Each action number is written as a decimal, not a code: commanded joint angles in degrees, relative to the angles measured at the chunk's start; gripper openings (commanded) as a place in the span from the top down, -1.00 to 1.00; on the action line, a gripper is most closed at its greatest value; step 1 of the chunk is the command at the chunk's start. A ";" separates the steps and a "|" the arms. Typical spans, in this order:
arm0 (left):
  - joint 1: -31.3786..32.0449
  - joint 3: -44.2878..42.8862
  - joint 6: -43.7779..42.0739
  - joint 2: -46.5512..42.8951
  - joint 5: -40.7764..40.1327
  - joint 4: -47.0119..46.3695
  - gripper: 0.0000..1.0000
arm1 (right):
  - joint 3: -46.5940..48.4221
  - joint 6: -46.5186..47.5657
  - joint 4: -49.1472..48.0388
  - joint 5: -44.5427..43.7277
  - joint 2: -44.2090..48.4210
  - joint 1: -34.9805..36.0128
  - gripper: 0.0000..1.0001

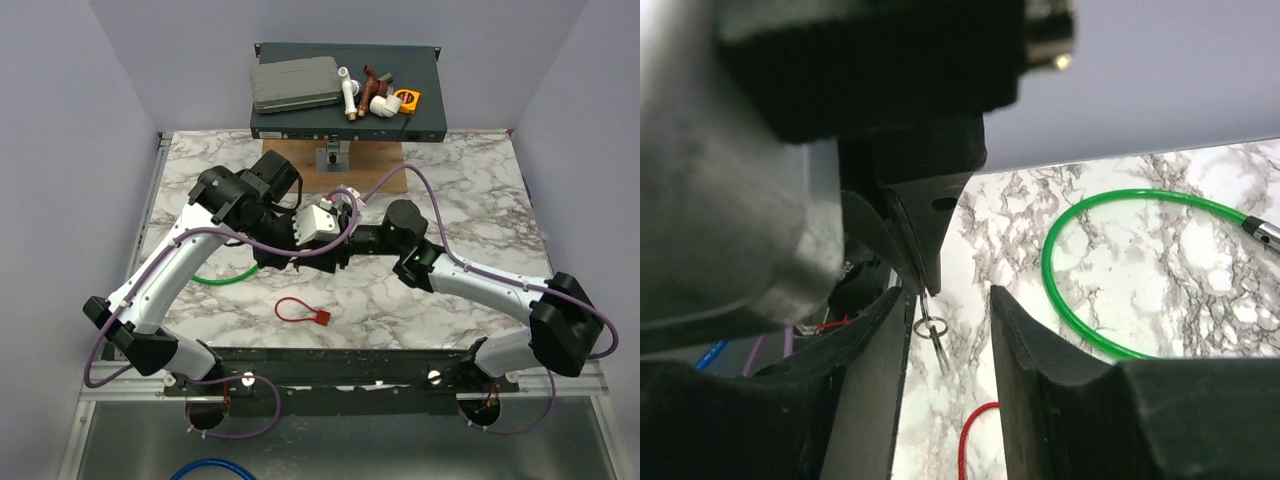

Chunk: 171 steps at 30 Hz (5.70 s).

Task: Unlock with the key
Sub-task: Pick up the key from the center of the board, then move the lock to the center of the board.

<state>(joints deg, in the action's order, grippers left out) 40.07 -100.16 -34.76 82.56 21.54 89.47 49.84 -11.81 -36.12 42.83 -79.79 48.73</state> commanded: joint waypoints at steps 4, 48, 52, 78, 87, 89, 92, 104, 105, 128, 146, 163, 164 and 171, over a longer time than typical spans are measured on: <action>0.93 -0.78 0.00 0.63 0.08 -2.09 1.00 | 2.13 1.28 3.72 2.63 -2.08 0.85 0.98; 0.81 -1.11 0.05 -0.57 1.33 -1.95 1.00 | -2.73 -0.58 -6.20 -1.11 -1.63 0.61 0.55; 0.79 -1.20 0.07 -0.57 1.31 -1.86 1.00 | -2.88 -0.14 -5.06 -2.26 -1.60 0.62 0.99; -11.63 12.57 -5.57 -7.85 12.32 -21.95 -0.98 | -12.29 -7.26 0.09 -13.32 11.80 -4.47 0.99; -11.61 30.23 -16.92 -12.76 16.80 -25.92 -0.98 | -15.74 -7.27 10.10 -25.48 23.16 -6.30 0.99; -10.90 32.85 -21.51 -14.64 17.77 -26.56 -0.98 | -15.71 -7.00 11.73 -28.81 25.55 -6.67 0.99; -8.46 37.26 -21.11 -15.77 17.84 -32.37 -0.97 | -15.91 -7.31 12.88 -33.23 28.78 -6.89 0.99; 0.26 45.90 -15.77 -3.92 20.53 -48.43 -0.98 | -14.25 -5.18 19.44 -48.22 38.87 -7.52 0.99; 0.67 45.93 -15.05 -2.61 20.45 -48.86 -0.97 | -14.10 -5.37 19.66 -48.32 39.30 -7.54 0.99; 6.80 50.19 11.82 3.39 16.08 -74.35 -0.98 | -11.37 -4.52 24.73 -46.36 38.80 -7.60 0.99; 11.44 60.02 2.10 -2.20 7.33 -88.44 -0.97 | -7.83 -1.53 27.53 -47.32 36.72 -7.79 0.99; 4.54 51.87 -30.04 -2.18 -0.12 -53.08 -0.22 | -10.26 -3.04 25.85 -48.53 40.40 -7.86 0.99; 4.81 51.97 -30.17 -1.79 -0.03 -53.17 -0.16 | -9.97 -2.84 26.15 -48.78 40.41 -7.86 0.98; 6.78 50.67 -28.35 2.40 0.77 -53.34 0.58 | -8.82 -2.26 27.29 -49.51 40.25 -7.86 0.99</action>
<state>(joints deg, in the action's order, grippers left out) 45.80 -47.81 -62.94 82.26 22.04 36.14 39.97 -14.72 -9.78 -4.86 -39.90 41.15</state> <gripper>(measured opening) 0.238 0.012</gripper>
